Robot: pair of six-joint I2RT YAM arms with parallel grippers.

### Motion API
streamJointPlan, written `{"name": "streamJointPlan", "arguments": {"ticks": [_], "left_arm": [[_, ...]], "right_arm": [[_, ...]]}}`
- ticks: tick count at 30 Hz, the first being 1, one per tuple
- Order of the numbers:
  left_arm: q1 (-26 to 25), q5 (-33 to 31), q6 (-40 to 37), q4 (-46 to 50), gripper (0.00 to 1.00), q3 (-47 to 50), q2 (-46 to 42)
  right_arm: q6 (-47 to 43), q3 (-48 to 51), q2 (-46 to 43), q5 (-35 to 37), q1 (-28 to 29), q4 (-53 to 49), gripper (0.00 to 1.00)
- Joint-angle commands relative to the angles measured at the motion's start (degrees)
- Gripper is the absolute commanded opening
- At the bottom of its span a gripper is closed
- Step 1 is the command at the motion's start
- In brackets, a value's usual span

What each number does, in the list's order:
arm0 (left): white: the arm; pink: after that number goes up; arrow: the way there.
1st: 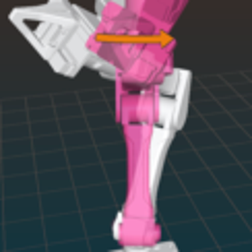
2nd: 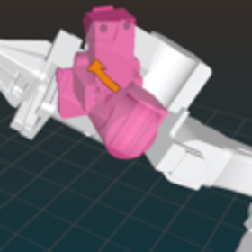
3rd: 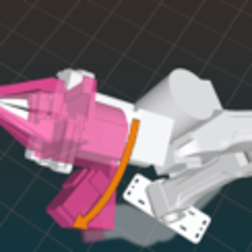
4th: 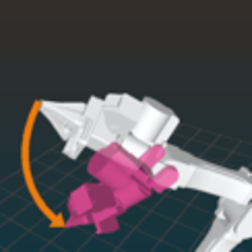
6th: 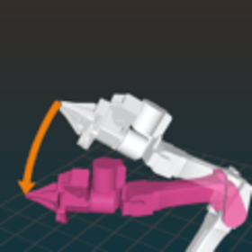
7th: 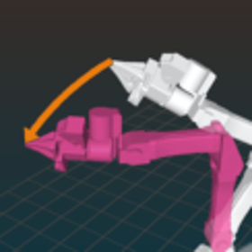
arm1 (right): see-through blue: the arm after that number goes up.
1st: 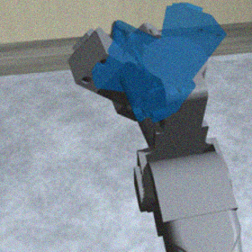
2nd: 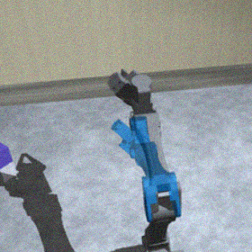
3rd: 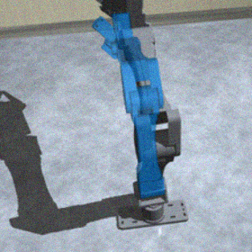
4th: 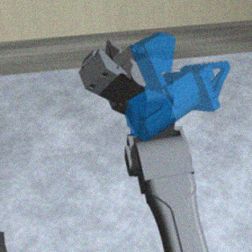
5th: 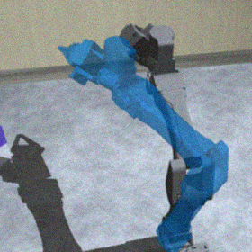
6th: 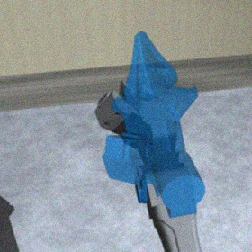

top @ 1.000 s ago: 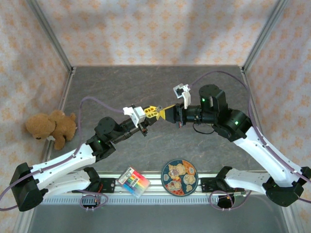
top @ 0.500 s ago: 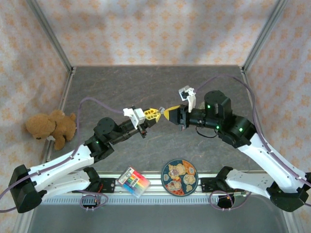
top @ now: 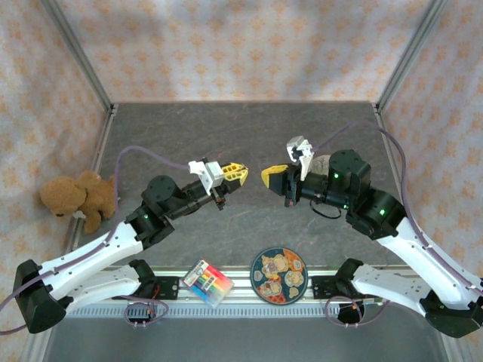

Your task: Remove the keys from the keyring

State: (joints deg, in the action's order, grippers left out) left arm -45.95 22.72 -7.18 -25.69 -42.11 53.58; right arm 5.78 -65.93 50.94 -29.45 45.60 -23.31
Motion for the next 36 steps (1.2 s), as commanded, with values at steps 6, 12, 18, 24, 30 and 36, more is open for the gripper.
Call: {"name": "streamJointPlan", "arguments": {"ticks": [6,12,18,24,30,36], "left_arm": [[0.68,0.55,-3.99,5.31,0.0,-5.54,-0.54],[3.14,7.68,-1.26,13.03,0.0,-11.08,1.37],[7.38,14.38,1.83,20.88,0.0,-17.94,7.38],[13.09,22.98,6.18,19.96,0.0,-22.13,13.96],[17.21,33.83,19.64,5.51,0.0,-21.99,18.58],[17.04,36.13,23.4,1.59,0.0,-20.16,17.09]], "right_arm": [[5.91,1.94,-4.99,11.27,0.03,-1.9,0.77],[9.6,2.41,-5.6,14.93,-1.64,-0.68,1.0],[14.93,4.62,-3.13,7.69,-9.15,6.53,1.0],[28.73,11.05,2.61,-13.52,-27.13,22.73,0.92],[40.9,18.32,7.3,-28.04,-30.53,48.36,0.76],[49.09,21.72,7.24,-33.96,-29.24,63.03,0.82]]}}
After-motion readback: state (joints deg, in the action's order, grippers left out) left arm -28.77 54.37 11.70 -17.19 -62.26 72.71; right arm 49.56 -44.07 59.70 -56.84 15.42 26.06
